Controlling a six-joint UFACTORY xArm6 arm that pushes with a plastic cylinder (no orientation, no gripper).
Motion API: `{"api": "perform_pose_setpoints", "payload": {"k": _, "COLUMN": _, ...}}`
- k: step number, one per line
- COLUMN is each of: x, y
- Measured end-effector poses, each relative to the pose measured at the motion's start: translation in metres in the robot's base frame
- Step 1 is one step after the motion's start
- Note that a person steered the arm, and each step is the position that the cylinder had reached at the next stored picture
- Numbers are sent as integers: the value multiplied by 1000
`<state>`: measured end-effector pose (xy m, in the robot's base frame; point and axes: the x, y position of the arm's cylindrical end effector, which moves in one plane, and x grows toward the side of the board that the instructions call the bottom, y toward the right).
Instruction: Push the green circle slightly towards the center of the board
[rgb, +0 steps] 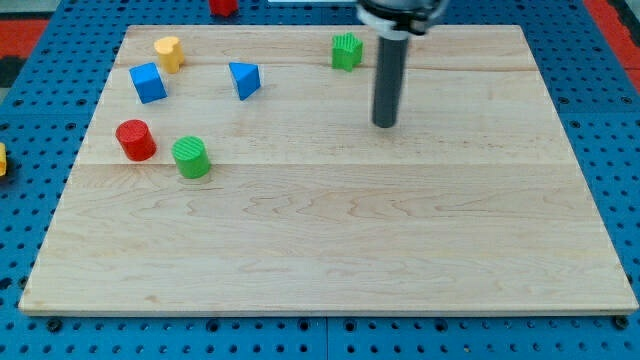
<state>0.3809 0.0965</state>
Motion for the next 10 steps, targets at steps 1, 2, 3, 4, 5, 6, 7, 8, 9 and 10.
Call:
{"api": "perform_pose_setpoints", "payload": {"k": 1, "x": 35, "y": 30}}
{"api": "perform_pose_setpoints", "payload": {"k": 2, "x": 70, "y": 29}}
{"api": "perform_pose_setpoints", "payload": {"k": 3, "x": 109, "y": 16}}
{"api": "perform_pose_setpoints", "payload": {"k": 4, "x": 115, "y": -80}}
{"api": "perform_pose_setpoints", "payload": {"k": 5, "x": 115, "y": -216}}
{"api": "perform_pose_setpoints", "payload": {"k": 6, "x": 106, "y": -305}}
{"api": "perform_pose_setpoints", "payload": {"k": 7, "x": 86, "y": -297}}
{"api": "perform_pose_setpoints", "payload": {"k": 8, "x": 77, "y": -287}}
{"api": "perform_pose_setpoints", "payload": {"k": 9, "x": 74, "y": -208}}
{"api": "perform_pose_setpoints", "payload": {"k": 10, "x": 74, "y": -148}}
